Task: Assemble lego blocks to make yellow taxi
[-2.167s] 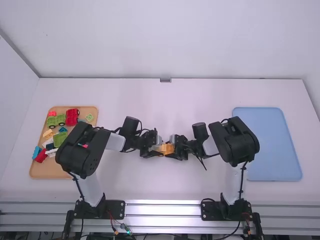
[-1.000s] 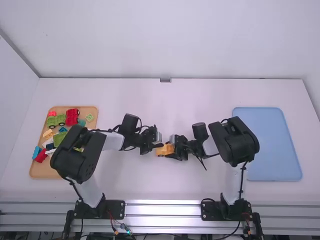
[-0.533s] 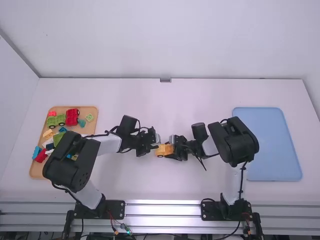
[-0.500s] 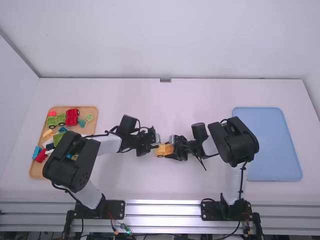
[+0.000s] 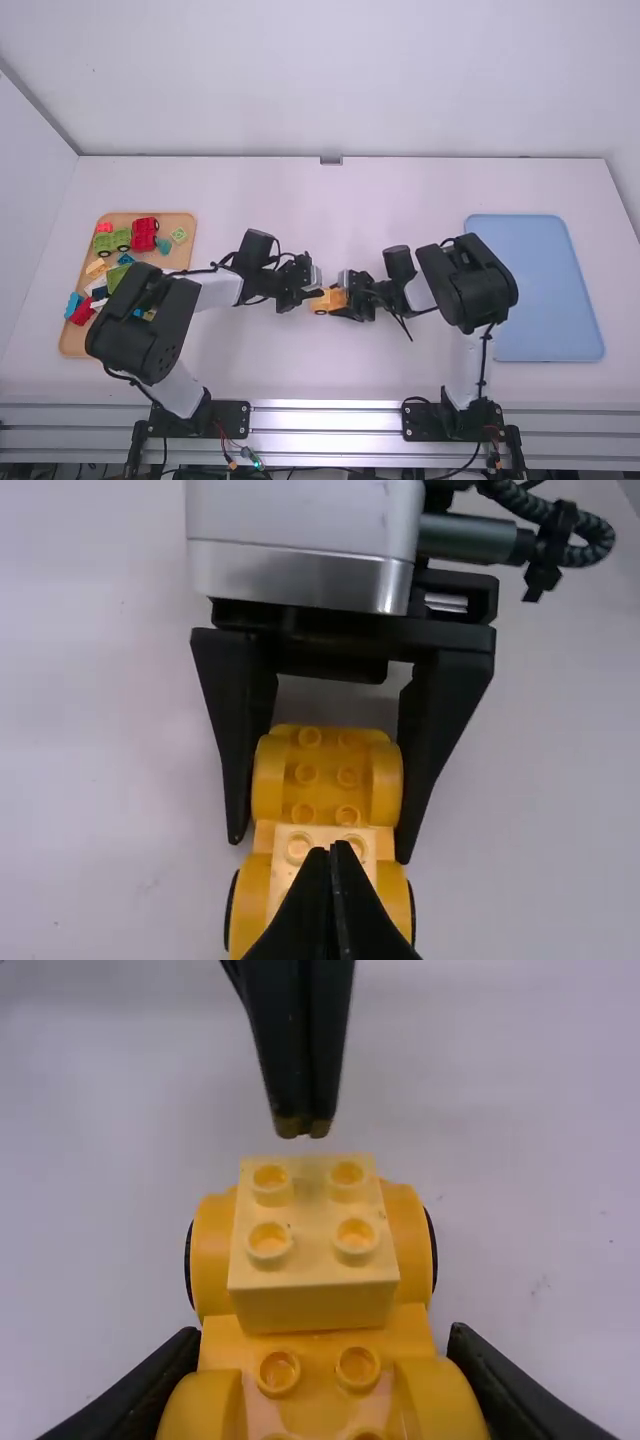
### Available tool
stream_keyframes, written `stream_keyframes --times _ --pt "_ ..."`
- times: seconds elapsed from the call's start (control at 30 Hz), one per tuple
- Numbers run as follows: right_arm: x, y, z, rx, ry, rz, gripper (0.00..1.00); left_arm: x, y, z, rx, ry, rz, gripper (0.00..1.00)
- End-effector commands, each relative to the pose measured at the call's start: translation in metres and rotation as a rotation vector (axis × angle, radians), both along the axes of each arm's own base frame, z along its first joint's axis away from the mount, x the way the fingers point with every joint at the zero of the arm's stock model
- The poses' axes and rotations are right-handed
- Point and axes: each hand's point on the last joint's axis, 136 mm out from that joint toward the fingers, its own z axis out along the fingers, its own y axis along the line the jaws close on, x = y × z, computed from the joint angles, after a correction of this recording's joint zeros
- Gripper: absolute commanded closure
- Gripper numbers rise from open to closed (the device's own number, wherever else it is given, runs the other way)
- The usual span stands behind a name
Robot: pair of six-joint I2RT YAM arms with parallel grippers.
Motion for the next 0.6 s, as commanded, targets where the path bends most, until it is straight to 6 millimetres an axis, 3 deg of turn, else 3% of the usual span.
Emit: stream_keyframes --times 0.0,0.57 --pt "-0.002 -0.004 -0.009 -0.028 0.012 -0.012 0.50 -0.009 -0.001 -0.006 0.005 0.003 -0.015 0.98" --pt "-0.003 -0.004 -0.009 -0.026 0.013 -0.010 0.50 -0.006 0.000 -0.041 0.039 0.097 0.010 0.98"
